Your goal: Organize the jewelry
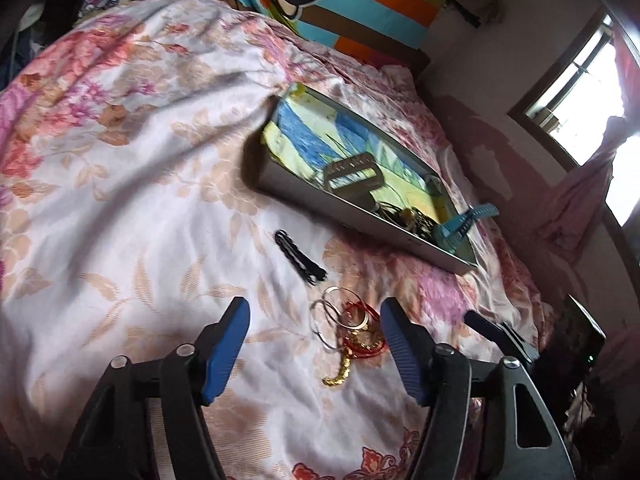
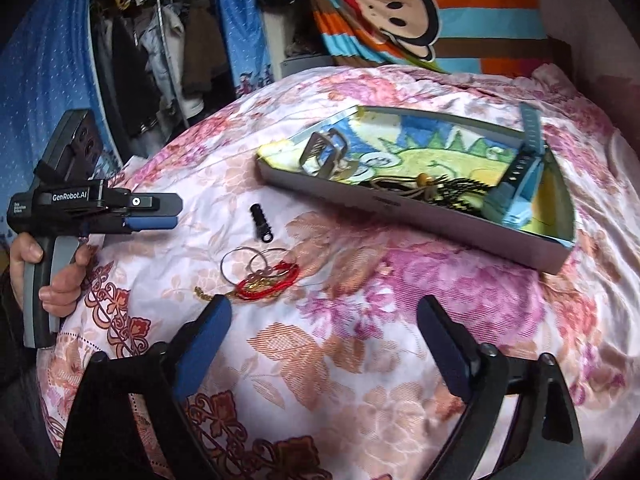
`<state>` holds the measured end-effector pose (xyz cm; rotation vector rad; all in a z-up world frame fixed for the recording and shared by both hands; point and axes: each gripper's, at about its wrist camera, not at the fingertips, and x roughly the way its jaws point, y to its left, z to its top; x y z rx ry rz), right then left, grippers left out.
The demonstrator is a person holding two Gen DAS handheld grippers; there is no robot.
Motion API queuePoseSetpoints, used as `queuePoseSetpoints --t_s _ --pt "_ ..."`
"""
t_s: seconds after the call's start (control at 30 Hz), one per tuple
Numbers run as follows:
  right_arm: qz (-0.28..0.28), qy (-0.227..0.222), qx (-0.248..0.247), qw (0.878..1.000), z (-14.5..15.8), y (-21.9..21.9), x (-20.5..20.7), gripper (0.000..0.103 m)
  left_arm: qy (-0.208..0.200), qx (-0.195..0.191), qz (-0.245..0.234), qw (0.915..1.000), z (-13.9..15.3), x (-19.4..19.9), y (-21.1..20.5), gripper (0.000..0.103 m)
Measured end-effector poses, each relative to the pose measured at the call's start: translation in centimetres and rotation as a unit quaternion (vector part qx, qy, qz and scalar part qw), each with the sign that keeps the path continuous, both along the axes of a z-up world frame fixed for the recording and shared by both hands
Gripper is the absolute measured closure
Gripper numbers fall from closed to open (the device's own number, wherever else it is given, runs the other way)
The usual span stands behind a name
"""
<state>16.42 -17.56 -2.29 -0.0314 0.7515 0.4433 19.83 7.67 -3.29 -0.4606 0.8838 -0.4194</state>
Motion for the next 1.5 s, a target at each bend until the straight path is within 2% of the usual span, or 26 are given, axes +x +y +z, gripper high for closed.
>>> queuePoseSetpoints --t_s 0.1,0.27,0.33,0.53,0.7,0.77,0.87,0.93,1.13,1.37,1.5 --pt "0.009 0.013 0.005 1.0 -0.4 0.3 0.7 0.036 0.009 -0.012 -0.029 0.9995 -0.4 0.6 -0.8 0.047" --pt "0.02 0.031 0.023 0.999 -0.9 0.5 1.7 0.053 0.048 -0.024 -0.055 0.9971 -2.0 1.9 -1.7 0.069" --pt "0.023 0.032 0.024 0.999 -1.1 0.8 1.9 0.058 0.064 -0.024 -0.059 0.9959 -2.6 2.3 -2.0 0.07" --pt "0.035 0.035 0.016 0.999 -1.5 1.7 2.3 0.061 0.096 -0.01 -0.06 0.9935 -4.1 3.3 -2.8 0.071" --pt "0.032 0.044 0.012 0.998 -2.0 1.9 2.6 0.061 0.105 0.013 -0.054 0.9929 -4.6 3.8 -3.7 0.082" --pt "0.03 0.046 0.011 0.998 -2.0 1.9 2.7 0.061 0.109 0.026 -0.05 0.9925 -4.8 3.9 -3.9 0.096" --pt "0.027 0.05 0.013 0.998 -2.1 2.4 3.3 0.061 0.107 0.028 -0.041 0.993 -5.0 3.9 -3.9 0.099" --pt "0.027 0.055 0.015 0.998 -2.4 2.9 3.8 0.061 0.1 0.035 -0.032 0.9939 -4.8 3.7 -4.0 0.1" --pt "0.029 0.064 -0.018 0.997 -3.2 4.4 4.3 0.062 0.075 0.07 0.013 0.9946 -4.0 3.1 -3.3 0.1" --pt "0.03 0.076 -0.022 0.996 -3.6 4.6 4.5 0.062 0.059 0.093 0.085 0.9903 -3.3 2.6 -1.4 0.1" --pt "0.038 0.093 -0.01 0.995 -4.1 4.7 5.1 0.062 0.063 0.095 0.083 0.99 -3.6 2.7 -1.5 0.1"
